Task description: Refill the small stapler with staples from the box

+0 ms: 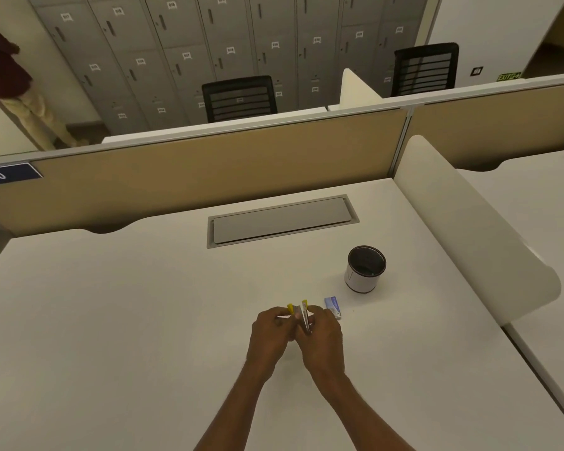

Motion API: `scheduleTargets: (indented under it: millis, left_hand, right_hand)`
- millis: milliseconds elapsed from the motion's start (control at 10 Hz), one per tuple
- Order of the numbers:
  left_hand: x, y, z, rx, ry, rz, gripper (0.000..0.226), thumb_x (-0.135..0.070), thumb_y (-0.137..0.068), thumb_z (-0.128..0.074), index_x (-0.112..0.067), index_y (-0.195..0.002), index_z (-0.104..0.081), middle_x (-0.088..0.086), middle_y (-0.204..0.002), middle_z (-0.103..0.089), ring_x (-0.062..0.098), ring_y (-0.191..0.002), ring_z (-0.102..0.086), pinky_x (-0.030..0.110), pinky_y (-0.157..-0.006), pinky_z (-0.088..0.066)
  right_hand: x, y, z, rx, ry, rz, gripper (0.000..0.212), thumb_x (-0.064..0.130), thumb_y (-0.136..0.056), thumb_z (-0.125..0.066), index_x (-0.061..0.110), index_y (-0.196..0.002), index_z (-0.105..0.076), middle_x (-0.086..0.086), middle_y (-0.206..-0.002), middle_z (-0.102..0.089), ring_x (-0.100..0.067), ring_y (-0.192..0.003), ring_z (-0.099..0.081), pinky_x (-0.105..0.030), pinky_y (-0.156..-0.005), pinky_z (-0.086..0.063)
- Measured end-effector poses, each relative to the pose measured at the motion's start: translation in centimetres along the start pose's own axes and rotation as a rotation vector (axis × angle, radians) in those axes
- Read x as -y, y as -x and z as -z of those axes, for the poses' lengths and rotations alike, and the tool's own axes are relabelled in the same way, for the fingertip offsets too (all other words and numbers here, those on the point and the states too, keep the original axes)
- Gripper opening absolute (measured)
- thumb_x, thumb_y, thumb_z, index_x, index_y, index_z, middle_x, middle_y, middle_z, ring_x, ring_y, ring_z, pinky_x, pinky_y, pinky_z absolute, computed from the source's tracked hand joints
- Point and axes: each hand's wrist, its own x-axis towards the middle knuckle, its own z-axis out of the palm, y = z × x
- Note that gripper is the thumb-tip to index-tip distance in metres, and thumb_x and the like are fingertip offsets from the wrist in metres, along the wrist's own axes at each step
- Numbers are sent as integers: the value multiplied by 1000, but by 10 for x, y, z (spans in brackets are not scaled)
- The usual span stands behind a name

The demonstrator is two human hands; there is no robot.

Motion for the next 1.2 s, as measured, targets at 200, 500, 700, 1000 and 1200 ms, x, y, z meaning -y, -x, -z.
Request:
scheduleTargets:
  millis: [200, 500, 700, 1000, 1200]
  left_hand:
    - [5, -20, -11, -61, 21, 22, 42, -18, -96, -61, -27, -137, -65, -11, -127, -73, 4, -104, -72, 20, -84, -55]
    - [11, -42, -19, -64, -73, 11, 36, -7, -93, -55, -37, -80, -71, -10, -79, -74, 10, -77, -68, 27, -72, -52]
    - [19, -51, -20, -60, -132, 38, 21, -11, -89, -55, -21, -88, -74, -3, -81, -76, 8, -69, -63, 22, -62, -44]
    - [27, -55, -22, -126, -160, 47, 23, -18, -96, -54, -20, -99, -76, -7, -94, -77, 17, -89, -72, 36, -82, -59]
    - [50, -52, -24, -250, -203, -75, 23, -8, -102, -48, -12, -91, -68, -1, -88, -72, 18, -83, -68, 27, -77, -52]
  right_hand:
    - [-8, -27, -27, -24, 58, -32, 11, 21, -87, -66, 16, -96, -61, -3, -85, -62, -20, -75, -61, -37, -61, -55]
    - [-14, -46, -46, 8, 153, -64, 9, 9, -89, -56, 11, -81, -53, 1, -78, -52, -15, -70, -47, -27, -58, -31]
    - [-19, -51, -51, 6, 204, -68, 5, 11, -91, -57, 8, -88, -58, -5, -86, -58, -16, -75, -48, -29, -61, -34]
    - [-24, -48, -54, 19, 160, -78, 19, 20, -90, -65, 13, -105, -58, -3, -97, -61, -21, -89, -60, -35, -69, -52]
    - [-29, -32, -46, -52, 168, -4, 26, 29, -89, -70, 16, -107, -56, 1, -102, -56, -17, -89, -55, -32, -71, -53]
